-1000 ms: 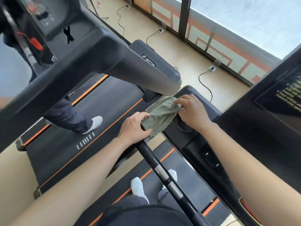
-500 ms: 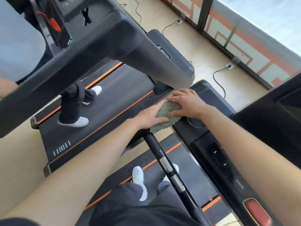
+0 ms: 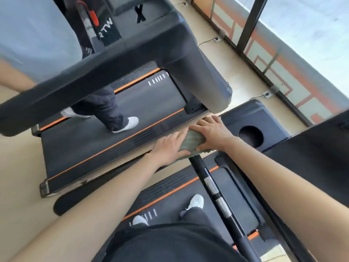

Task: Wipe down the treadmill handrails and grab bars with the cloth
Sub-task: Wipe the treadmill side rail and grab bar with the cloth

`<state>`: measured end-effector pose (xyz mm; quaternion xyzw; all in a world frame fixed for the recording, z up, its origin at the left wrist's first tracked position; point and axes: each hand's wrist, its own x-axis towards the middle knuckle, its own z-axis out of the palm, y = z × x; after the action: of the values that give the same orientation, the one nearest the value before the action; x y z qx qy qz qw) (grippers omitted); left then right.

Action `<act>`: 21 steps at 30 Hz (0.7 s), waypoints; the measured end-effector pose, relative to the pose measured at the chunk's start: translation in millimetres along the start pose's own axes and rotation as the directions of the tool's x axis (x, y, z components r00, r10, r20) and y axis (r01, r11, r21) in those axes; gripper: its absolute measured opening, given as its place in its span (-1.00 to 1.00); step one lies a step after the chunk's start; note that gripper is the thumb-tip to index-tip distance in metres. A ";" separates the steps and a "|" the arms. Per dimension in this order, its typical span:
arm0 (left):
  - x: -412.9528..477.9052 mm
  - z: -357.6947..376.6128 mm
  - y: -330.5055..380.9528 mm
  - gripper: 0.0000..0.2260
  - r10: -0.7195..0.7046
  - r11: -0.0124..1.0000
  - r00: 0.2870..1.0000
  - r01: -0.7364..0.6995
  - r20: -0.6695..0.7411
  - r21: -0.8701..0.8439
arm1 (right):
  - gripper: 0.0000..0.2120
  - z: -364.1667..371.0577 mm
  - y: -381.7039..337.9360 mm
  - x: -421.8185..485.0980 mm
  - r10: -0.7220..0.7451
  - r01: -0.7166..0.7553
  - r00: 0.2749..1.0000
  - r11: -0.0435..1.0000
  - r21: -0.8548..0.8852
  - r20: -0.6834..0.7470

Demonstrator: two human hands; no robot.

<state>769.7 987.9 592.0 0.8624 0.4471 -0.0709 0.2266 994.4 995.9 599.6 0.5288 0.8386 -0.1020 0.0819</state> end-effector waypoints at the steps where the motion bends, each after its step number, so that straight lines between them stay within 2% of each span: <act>1: -7.2 2.8 -4.9 -0.19 -0.007 1.000 1.000 0.008 -0.012 0.010 | -0.15 0.2 -4.0 1.0 -0.010 0.010 1.000 1.000 0.014 0.010; 8: -41.5 14.6 -23.2 -0.26 -0.020 0.996 0.993 0.029 -0.120 0.079 | -0.16 -12.7 -21.6 8.2 0.013 -0.028 0.986 0.996 0.086 0.169; 11: -57.5 16.7 -32.1 -0.27 -0.031 0.996 0.987 0.044 -0.161 0.079 | -0.19 -12.8 -35.6 9.3 0.016 -0.036 0.988 0.991 0.125 0.156; 14: -79.6 21.6 -47.2 -0.26 -0.063 0.997 0.982 0.071 -0.177 0.042 | -0.14 -8.1 -68.3 13.5 0.006 -0.015 0.990 0.998 0.063 0.138; 21: -141.0 33.6 -84.8 -0.24 -0.120 0.990 0.957 0.134 -0.264 0.035 | -0.12 14.6 -145.5 20.1 -0.010 0.010 1.000 1.000 0.005 -0.004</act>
<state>621.2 910.6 580.2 0.8395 0.5253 0.0172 0.1380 854.8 948.5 592.8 0.5251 0.8411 -0.1032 0.0784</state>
